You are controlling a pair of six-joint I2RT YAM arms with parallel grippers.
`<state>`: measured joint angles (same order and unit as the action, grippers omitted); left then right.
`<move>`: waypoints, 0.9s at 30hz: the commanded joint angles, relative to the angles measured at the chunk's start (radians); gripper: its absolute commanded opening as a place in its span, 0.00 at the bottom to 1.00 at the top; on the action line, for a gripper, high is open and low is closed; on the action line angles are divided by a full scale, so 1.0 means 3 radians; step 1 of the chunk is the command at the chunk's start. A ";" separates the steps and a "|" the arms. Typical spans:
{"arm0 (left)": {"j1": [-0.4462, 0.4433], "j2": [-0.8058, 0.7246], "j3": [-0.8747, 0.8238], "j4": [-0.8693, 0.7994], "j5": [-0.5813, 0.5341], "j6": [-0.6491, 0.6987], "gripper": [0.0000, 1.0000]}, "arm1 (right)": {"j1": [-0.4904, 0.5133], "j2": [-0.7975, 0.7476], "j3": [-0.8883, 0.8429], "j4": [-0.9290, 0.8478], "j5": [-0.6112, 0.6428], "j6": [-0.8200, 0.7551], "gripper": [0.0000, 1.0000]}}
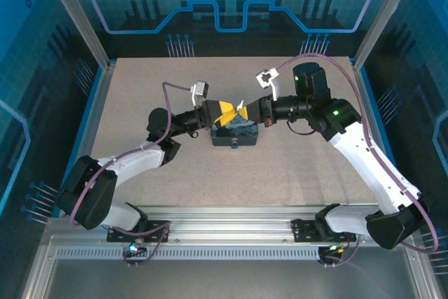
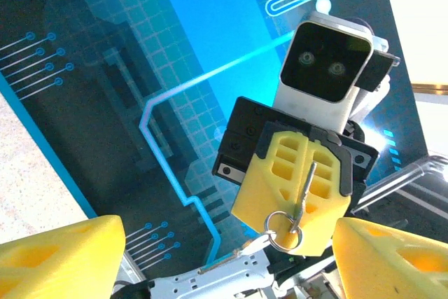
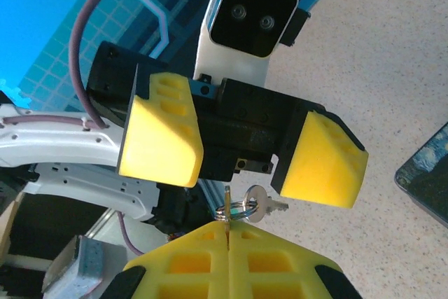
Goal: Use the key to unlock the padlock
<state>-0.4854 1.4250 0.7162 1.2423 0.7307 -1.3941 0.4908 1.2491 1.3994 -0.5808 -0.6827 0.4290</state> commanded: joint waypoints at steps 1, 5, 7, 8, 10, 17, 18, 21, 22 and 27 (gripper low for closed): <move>-0.0026 -0.0006 -0.0020 0.0446 -0.0028 -0.0108 0.80 | 0.0044 -0.0032 -0.0055 0.0172 -0.0118 0.0116 0.00; -0.0049 0.0024 -0.0030 0.0505 -0.0035 -0.0118 0.81 | 0.0085 0.0001 -0.0078 0.0287 -0.0133 0.0178 0.00; -0.0078 0.0040 -0.0016 0.0517 -0.0028 -0.0120 0.81 | 0.0114 0.0020 -0.0083 0.0336 -0.0145 0.0203 0.00; -0.0091 0.0050 -0.0009 0.0517 -0.0024 -0.0119 0.81 | 0.0131 0.0036 -0.0083 0.0367 -0.0157 0.0221 0.00; -0.0113 0.0057 0.0000 0.0517 -0.0026 -0.0107 0.81 | 0.0155 0.0065 -0.0078 0.0386 -0.0149 0.0227 0.00; -0.0114 0.0014 -0.0034 0.0517 -0.0058 -0.0092 0.77 | 0.0151 0.0083 -0.0098 0.0409 -0.0093 0.0242 0.00; -0.0115 0.0010 -0.0039 0.0520 -0.0064 -0.0093 0.76 | 0.0143 0.0076 -0.0106 0.0407 -0.0092 0.0242 0.00; -0.0110 -0.0006 -0.0048 0.0517 -0.0054 -0.0098 0.72 | 0.0103 0.0052 -0.0127 0.0402 -0.0086 0.0242 0.00; -0.0106 -0.0009 -0.0053 0.0517 -0.0058 -0.0095 0.71 | 0.0093 0.0044 -0.0133 0.0402 -0.0081 0.0249 0.00; -0.0089 -0.0021 -0.0081 0.0517 -0.0059 -0.0098 0.65 | -0.0001 -0.0019 -0.0213 0.0408 -0.0075 0.0265 0.00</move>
<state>-0.5163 1.4380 0.7078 1.3411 0.7277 -1.4158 0.5083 1.2694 1.3502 -0.4774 -0.6994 0.4980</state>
